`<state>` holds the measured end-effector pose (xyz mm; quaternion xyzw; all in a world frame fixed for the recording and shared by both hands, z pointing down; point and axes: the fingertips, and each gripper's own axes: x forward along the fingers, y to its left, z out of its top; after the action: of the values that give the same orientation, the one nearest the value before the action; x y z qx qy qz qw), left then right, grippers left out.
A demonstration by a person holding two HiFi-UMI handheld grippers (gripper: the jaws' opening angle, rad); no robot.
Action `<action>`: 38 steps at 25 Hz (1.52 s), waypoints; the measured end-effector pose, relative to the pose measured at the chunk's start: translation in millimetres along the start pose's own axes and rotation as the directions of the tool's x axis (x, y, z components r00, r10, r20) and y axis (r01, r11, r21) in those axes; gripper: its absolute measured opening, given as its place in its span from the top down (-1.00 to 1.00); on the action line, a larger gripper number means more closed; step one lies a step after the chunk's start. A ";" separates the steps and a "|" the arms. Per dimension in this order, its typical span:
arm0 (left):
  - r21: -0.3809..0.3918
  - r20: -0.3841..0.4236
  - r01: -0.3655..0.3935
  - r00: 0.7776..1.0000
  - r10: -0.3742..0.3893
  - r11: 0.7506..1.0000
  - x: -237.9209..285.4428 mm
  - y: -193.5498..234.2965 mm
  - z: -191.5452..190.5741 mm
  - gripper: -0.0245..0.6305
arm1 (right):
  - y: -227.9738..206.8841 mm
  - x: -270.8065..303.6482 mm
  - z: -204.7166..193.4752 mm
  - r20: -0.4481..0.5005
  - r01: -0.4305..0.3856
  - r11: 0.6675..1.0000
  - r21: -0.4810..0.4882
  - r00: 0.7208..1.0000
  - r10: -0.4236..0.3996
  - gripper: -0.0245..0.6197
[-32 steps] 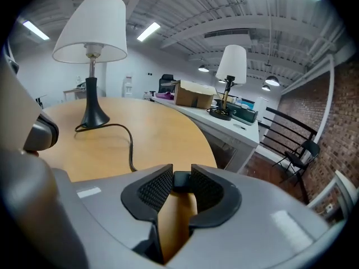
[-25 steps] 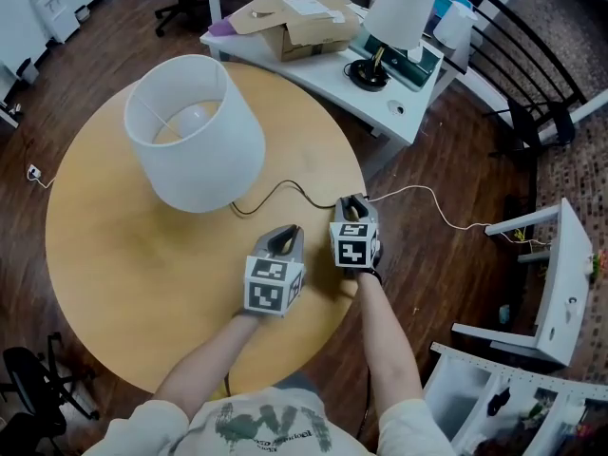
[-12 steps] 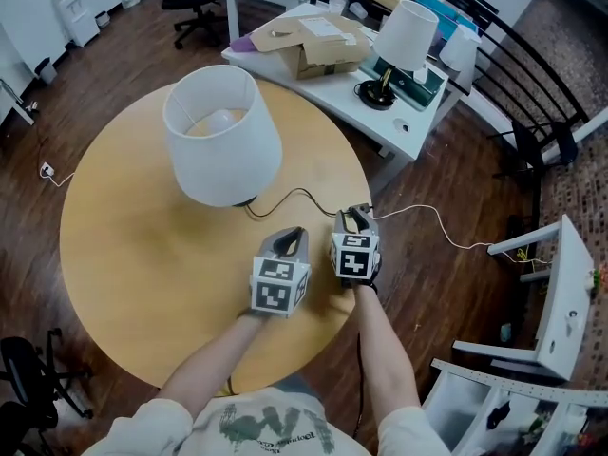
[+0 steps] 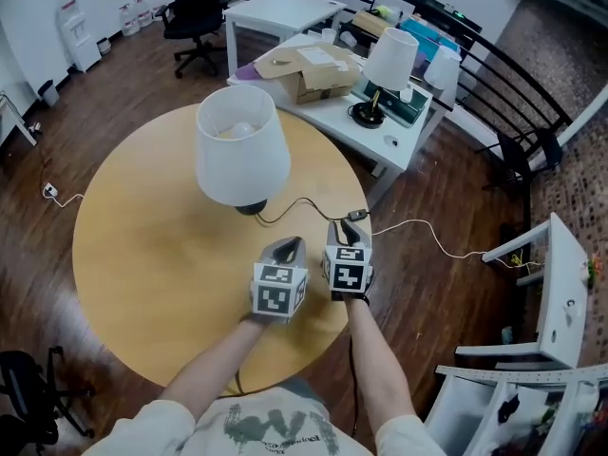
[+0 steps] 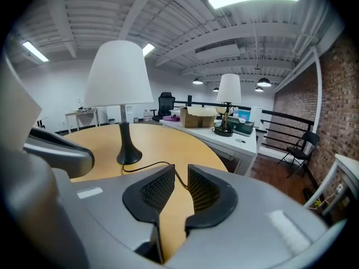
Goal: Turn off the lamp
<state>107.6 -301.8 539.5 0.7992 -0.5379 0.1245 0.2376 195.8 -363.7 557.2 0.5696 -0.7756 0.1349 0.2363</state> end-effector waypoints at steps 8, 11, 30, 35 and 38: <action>0.008 0.053 0.013 0.998 -0.014 1.000 -54.5 -0.3 2.6 0.94 | 53.6 -62.4 14.3 0.079 -0.019 1.000 0.024 0.997 0.017 0.88; 0.011 0.085 0.011 0.996 -0.012 1.000 -81.6 3.2 3.0 0.94 | 78.6 -87.4 18.3 0.109 -0.028 0.999 0.018 0.994 0.026 0.90; 0.093 0.283 0.009 0.959 -0.035 0.996 -254.0 4.0 -0.1 0.94 | 202.9 -246.5 23.4 0.318 -0.047 0.999 -0.015 0.947 0.049 0.92; 0.107 0.360 0.020 0.931 -0.057 0.994 -300.0 -2.2 6.3 0.94 | 227.5 -288.5 29.3 0.387 -0.054 0.998 -0.025 0.920 0.060 0.92; 0.106 0.385 0.024 0.921 -0.063 0.994 -323.1 -4.3 0.7 0.94 | 240.2 -312.9 31.6 0.426 -0.065 0.998 -0.013 0.903 0.065 0.92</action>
<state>-14.7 -42.2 391.0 0.8306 -0.5495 -0.0147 0.0891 36.4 -46.6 381.9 0.5594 -0.8268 0.0160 0.0562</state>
